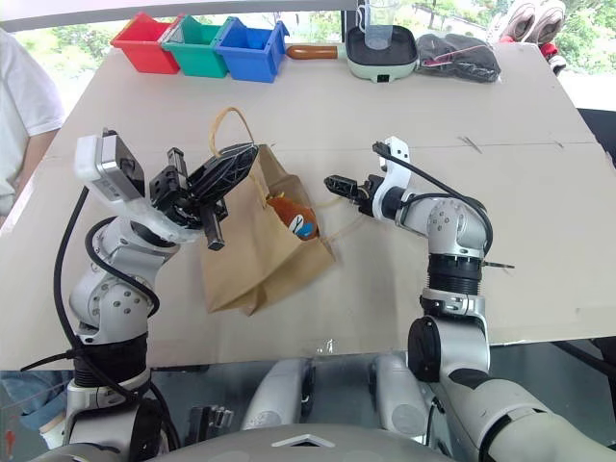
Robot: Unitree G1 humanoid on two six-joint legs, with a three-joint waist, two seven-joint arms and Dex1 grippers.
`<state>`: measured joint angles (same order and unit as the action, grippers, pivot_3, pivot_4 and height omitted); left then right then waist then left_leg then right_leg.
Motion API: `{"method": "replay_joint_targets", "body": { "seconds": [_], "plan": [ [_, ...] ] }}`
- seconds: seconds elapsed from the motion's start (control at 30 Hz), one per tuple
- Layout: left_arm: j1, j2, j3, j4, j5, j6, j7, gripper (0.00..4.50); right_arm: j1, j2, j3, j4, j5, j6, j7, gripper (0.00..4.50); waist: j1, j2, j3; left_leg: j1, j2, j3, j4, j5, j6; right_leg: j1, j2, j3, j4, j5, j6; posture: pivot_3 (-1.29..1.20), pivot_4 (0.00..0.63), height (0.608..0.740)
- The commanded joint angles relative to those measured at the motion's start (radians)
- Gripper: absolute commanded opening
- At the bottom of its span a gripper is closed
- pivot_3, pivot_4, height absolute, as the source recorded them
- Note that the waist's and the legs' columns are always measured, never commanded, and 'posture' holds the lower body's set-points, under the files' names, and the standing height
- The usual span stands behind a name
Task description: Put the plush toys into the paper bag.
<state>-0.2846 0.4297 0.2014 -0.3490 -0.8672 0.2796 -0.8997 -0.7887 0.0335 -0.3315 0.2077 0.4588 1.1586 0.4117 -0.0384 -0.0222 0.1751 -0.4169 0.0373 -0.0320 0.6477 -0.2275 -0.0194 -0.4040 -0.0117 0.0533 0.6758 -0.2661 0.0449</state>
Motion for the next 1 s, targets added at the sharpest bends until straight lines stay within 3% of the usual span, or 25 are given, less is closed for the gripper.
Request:
{"method": "replay_joint_targets", "body": {
  "seconds": [0.03,0.17,0.2,0.4,0.53,0.8,1.0],
  "plan": [
    [0.012,0.019,0.044,-0.067,-0.022,-0.004,0.025,0.0,-0.009,-0.015,0.012,-0.034,0.117,0.025,0.099,2.19,-0.002,0.0,0.0,0.0,0.0,0.0,0.0,0.0,0.0,0.0,0.0,0.0,0.0,0.0,0.0,0.0,0.15,0.74],
    [0.016,0.023,0.052,-0.069,-0.026,-0.004,0.036,0.0,0.021,-0.034,0.031,-0.096,0.189,0.074,0.13,0.19,-0.001,0.0,0.0,0.0,0.0,-0.001,0.0,0.0,0.0,0.0,0.0,0.0,0.001,0.0,0.0,0.0,0.15,0.74],
    [0.015,0.024,0.055,-0.064,-0.026,-0.006,0.036,0.0,0.028,-0.034,0.029,-0.114,0.209,0.09,0.128,0.09,-0.001,0.0,0.0,0.0,0.0,-0.001,0.0,0.0,0.0,0.0,0.0,0.0,0.001,0.0,0.0,0.0,0.15,0.74],
    [-0.014,0.026,0.066,-0.013,-0.026,-0.014,0.025,0.0,0.069,-0.05,0.009,-0.224,0.313,0.166,0.102,0.09,-0.001,0.0,0.0,0.0,0.0,0.0,0.0,0.0,0.0,0.0,0.0,0.0,0.0,0.0,0.0,0.0,0.15,0.74],
    [-0.08,0.029,0.084,0.055,-0.036,-0.018,0.016,0.0,0.015,-0.037,-0.114,-0.321,0.479,0.238,0.039,0.09,0.001,0.001,0.0,0.0,0.0,-0.001,0.0,0.0,0.0,0.0,0.001,-0.001,0.001,0.0,0.0,0.0,0.15,0.74],
    [-0.251,0.075,0.117,0.268,-0.031,-0.023,-0.086,0.0,-0.167,-0.065,-0.27,-0.437,0.749,0.313,-0.298,0.09,-0.003,0.001,0.001,0.0,0.0,-0.001,-0.001,0.0,0.0,0.0,0.001,-0.001,0.0,0.0,0.0,0.0,0.15,0.74],
    [-0.333,0.052,0.106,0.422,0.005,-0.052,-0.169,0.0,-0.227,-0.161,-0.246,-0.484,0.831,0.296,-0.537,0.09,-0.003,0.001,0.001,-0.002,0.0,0.0,0.0,0.0,0.0,-0.002,0.001,0.0,0.0,0.0,0.0,0.0,0.15,0.74]
  ]
}}
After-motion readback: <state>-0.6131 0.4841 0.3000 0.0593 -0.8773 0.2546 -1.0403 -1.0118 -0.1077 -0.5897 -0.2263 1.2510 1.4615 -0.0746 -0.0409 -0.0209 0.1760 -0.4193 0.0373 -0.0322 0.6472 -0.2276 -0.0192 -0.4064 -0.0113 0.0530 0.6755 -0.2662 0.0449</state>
